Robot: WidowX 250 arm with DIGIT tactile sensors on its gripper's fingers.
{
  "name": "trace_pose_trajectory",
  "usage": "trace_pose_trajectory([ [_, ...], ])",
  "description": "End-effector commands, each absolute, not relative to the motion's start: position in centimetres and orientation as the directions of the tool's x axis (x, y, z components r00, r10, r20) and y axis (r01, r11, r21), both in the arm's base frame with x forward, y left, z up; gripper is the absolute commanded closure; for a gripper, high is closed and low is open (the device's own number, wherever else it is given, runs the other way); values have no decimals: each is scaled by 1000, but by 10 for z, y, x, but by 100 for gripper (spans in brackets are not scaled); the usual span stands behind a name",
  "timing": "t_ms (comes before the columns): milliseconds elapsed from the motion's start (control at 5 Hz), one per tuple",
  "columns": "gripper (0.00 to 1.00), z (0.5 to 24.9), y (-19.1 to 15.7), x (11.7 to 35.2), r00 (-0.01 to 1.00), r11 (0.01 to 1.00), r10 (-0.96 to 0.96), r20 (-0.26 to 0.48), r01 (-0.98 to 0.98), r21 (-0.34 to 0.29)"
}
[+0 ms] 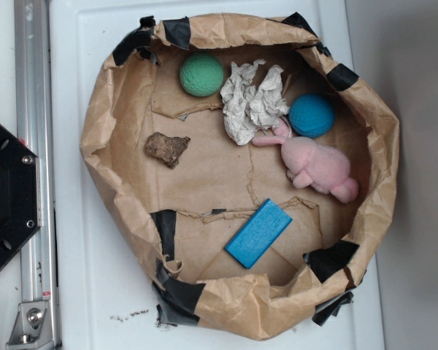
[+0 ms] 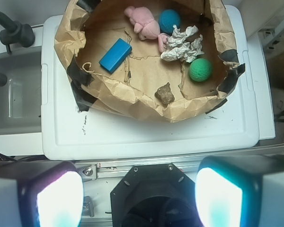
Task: Grab the blue block.
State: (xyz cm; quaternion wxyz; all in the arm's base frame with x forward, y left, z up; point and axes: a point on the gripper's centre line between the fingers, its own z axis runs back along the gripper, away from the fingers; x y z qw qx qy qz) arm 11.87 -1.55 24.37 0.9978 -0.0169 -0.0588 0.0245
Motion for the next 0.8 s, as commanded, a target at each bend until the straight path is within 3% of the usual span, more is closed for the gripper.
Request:
trace_pose_trajectory([
  [0,0,244,-15,119,992,998,51,117,-47,-37],
  [200,0,223,-6,161,979,989,145,144,-141,-33],
  [600,0,179,14,233,916,937,347,202,-329,-117],
])
